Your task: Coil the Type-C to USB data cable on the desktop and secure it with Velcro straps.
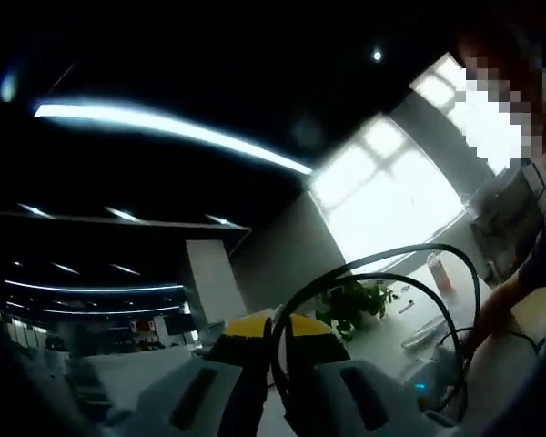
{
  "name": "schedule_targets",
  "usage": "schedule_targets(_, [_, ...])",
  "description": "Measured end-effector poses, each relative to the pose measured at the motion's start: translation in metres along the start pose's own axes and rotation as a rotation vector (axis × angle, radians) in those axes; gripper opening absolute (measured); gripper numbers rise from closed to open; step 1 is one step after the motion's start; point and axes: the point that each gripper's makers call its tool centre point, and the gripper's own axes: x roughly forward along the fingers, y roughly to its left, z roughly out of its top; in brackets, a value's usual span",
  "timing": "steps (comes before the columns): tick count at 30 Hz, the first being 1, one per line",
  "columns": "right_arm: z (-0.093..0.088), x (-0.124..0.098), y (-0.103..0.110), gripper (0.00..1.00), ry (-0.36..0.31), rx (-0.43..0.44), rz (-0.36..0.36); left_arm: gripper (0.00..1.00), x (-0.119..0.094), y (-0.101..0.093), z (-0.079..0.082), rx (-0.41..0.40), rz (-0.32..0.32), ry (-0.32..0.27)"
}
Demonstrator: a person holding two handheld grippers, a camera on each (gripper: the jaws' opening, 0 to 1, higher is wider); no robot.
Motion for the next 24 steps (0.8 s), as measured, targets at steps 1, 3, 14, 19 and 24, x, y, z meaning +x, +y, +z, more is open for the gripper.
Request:
schedule_targets(1, [0.008,-0.004,-0.008,0.03,-0.038,0.073,-0.025,0.07,0.000,0.002,-0.005,-0.023,0.002,0.007])
schedule_targets(3, [0.022,-0.012,-0.023,0.02,-0.121,0.206,-0.060,0.06,-0.004,0.003,-0.016,-0.053,0.011,0.014])
schedule_targets(14, [0.058,-0.068,-0.097,0.02,-0.392,0.664,-0.249,0.06,-0.004,-0.008,-0.016,0.005,0.054,0.069])
schedule_targets(19, [0.023,-0.084,-0.096,0.02,-0.209,0.556,-0.356,0.06,-0.022,0.011,-0.070,0.000,0.068,0.141])
schedule_targets(24, [0.002,-0.086,-0.094,0.02,-0.141,0.543,-0.383,0.06,-0.029,-0.010,-0.109,-0.017,0.044,0.226])
